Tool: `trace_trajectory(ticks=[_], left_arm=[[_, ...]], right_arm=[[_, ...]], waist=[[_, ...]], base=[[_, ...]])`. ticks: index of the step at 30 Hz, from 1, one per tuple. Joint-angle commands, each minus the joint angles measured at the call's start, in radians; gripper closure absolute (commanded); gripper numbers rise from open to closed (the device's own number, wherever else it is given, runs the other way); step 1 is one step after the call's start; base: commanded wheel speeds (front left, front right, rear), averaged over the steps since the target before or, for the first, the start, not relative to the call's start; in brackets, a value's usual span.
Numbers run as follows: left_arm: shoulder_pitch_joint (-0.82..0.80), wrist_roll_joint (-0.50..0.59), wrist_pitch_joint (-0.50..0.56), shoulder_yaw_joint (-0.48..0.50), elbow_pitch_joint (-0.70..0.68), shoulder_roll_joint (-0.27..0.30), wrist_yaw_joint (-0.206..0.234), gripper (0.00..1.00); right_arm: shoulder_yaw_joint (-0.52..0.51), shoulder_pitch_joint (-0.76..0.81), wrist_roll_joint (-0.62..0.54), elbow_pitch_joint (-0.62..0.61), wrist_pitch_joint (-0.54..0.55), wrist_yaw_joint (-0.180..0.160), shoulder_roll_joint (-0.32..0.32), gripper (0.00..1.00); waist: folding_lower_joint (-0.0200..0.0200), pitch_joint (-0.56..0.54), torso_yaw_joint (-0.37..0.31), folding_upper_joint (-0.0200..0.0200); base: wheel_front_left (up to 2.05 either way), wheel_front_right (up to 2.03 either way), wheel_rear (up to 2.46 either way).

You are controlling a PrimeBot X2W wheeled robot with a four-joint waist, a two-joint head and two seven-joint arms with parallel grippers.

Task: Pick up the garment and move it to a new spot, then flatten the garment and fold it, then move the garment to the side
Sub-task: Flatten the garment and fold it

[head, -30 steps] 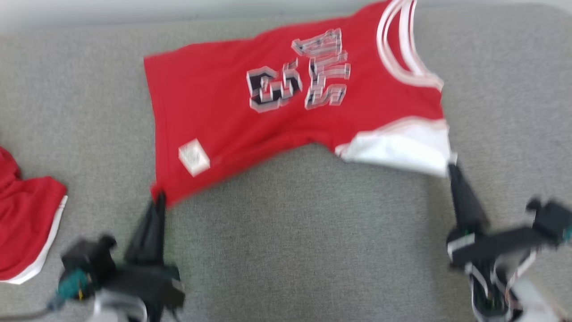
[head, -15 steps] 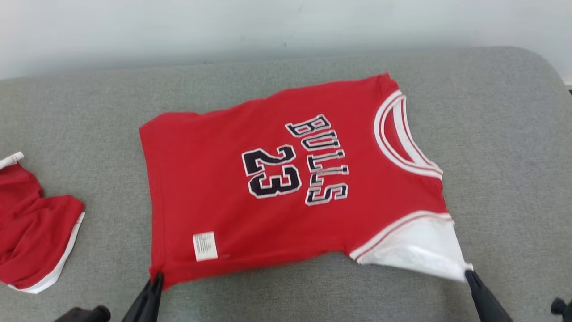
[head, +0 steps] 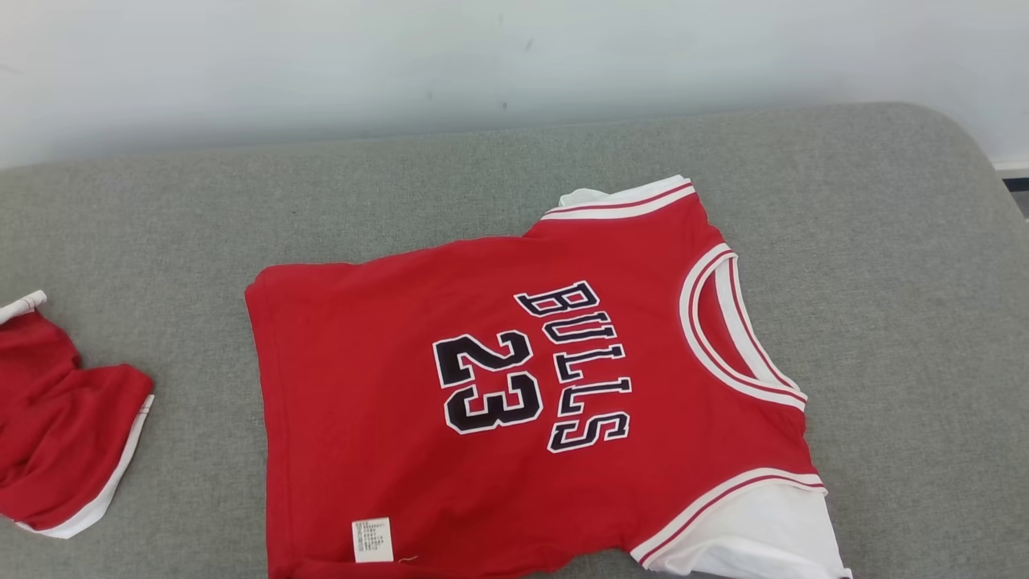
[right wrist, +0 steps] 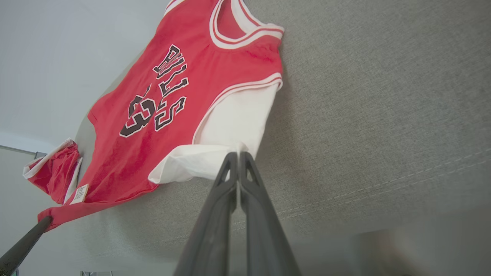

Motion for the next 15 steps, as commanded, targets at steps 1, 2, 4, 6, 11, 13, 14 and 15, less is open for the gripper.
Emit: trace_trajectory(ticks=[1,2,4,6,11,13,14,15], left_arm=[[0.006,-0.001,0.003,0.003,-0.010,0.006,0.005,1.00],[0.007,-0.005,0.008,0.004,-0.019,0.007,0.007,1.00],[-0.004,-0.016,0.014,0.003,-0.034,0.005,0.000,1.00],[-0.019,-0.029,0.019,0.001,-0.039,0.000,-0.007,1.00],[-0.052,-0.051,0.022,-0.007,-0.035,-0.012,-0.017,1.00],[-0.065,-0.055,0.017,-0.011,-0.030,-0.017,-0.023,1.00],[-0.071,-0.057,0.014,-0.011,-0.027,-0.021,-0.023,1.00],[-0.078,-0.056,0.009,-0.011,-0.023,-0.025,-0.023,1.00]], right_arm=[[-0.008,-0.003,-0.010,-0.008,0.008,0.000,0.010,1.00],[-0.016,-0.007,-0.020,-0.016,0.024,0.000,0.024,1.00],[-0.032,-0.024,-0.045,-0.022,0.048,0.000,0.042,1.00],[-0.035,-0.044,-0.052,-0.021,0.065,0.000,0.059,1.00],[-0.041,-0.101,-0.073,-0.016,0.082,0.000,0.070,1.00],[-0.043,-0.121,-0.076,-0.014,0.077,0.000,0.073,1.00],[-0.045,-0.130,-0.077,-0.012,0.076,0.000,0.073,1.00],[-0.046,-0.142,-0.081,-0.013,0.068,0.000,0.071,1.00]], waist=[[0.0002,0.004,0.001,0.0002],[0.0002,0.007,0.002,0.0002],[0.0002,0.013,0.004,0.0002],[0.0002,0.020,0.005,0.0002],[0.0002,0.040,0.008,0.0002],[0.0002,0.046,0.010,0.0002],[0.0002,0.050,0.011,0.0002],[0.0002,0.054,0.012,0.0002]], base=[[0.00,0.00,0.00],[0.00,0.00,0.00],[0.00,0.00,0.00],[0.00,0.00,0.00],[0.00,0.00,0.00],[0.00,0.00,0.00],[0.00,0.00,0.00],[0.00,0.00,0.00]])
